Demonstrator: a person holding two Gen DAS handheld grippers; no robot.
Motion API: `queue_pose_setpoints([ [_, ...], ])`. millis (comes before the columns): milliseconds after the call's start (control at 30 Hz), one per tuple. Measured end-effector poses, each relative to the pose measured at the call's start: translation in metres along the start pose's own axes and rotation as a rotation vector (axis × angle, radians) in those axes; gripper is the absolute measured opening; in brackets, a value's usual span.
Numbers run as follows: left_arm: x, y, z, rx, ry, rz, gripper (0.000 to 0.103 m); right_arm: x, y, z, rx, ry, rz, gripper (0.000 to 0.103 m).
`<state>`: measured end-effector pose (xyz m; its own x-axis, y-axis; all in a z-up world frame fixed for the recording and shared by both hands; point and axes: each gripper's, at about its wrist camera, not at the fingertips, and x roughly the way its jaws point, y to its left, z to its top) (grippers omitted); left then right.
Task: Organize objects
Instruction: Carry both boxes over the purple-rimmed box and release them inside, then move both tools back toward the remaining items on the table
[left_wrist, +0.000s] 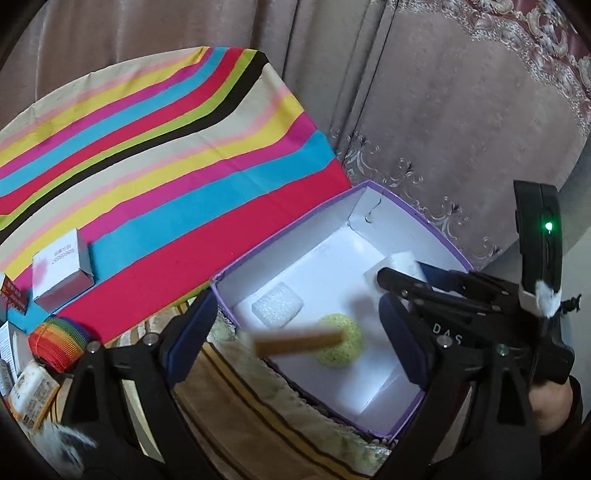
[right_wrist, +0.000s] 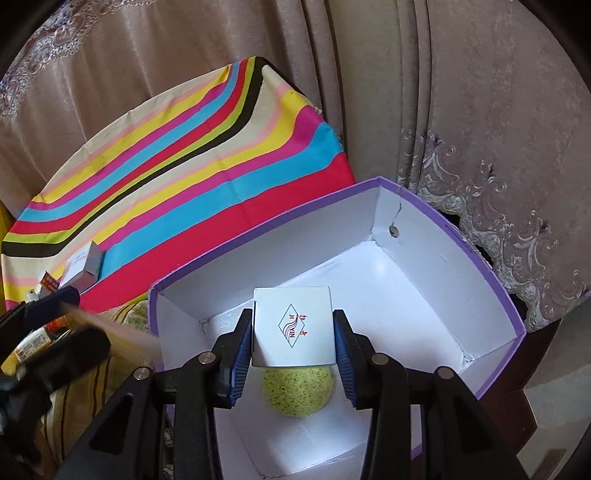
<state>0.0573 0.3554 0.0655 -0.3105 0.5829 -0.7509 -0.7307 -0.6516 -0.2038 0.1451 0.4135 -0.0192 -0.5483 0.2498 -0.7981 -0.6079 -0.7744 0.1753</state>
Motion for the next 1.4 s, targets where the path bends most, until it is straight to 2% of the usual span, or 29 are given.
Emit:
queue_pose_setpoints([
  [167, -0.007, 0.007, -0.003, -0.033, -0.009, -0.002, 0.095, -0.002, 0.002, -0.002, 0.007, 0.000, 0.021, 0.054],
  [267, -0.011, 0.018, -0.004, -0.076, -0.022, -0.002, 0.095, -0.004, 0.006, -0.001, 0.005, -0.002, 0.041, 0.057],
  [500, -0.033, 0.043, -0.012, -0.152, -0.073, 0.055, 0.095, -0.005, 0.028, 0.001, -0.016, 0.007, 0.115, 0.064],
  [667, -0.054, 0.067, -0.023, -0.209, -0.117, 0.106, 0.095, -0.010, 0.059, -0.001, -0.064, 0.019, 0.199, 0.071],
  [933, -0.097, 0.118, -0.052, -0.338, -0.172, 0.191, 0.095, -0.012, 0.105, -0.006, -0.146, 0.064, 0.311, 0.072],
  [1067, -0.117, 0.145, -0.072, -0.421, -0.182, 0.232, 0.095, -0.011, 0.124, -0.011, -0.188, 0.083, 0.314, 0.072],
  [1400, -0.163, 0.213, -0.131, -0.609, -0.197, 0.398, 0.095, -0.007, 0.159, -0.019, -0.286, 0.113, 0.295, 0.072],
])
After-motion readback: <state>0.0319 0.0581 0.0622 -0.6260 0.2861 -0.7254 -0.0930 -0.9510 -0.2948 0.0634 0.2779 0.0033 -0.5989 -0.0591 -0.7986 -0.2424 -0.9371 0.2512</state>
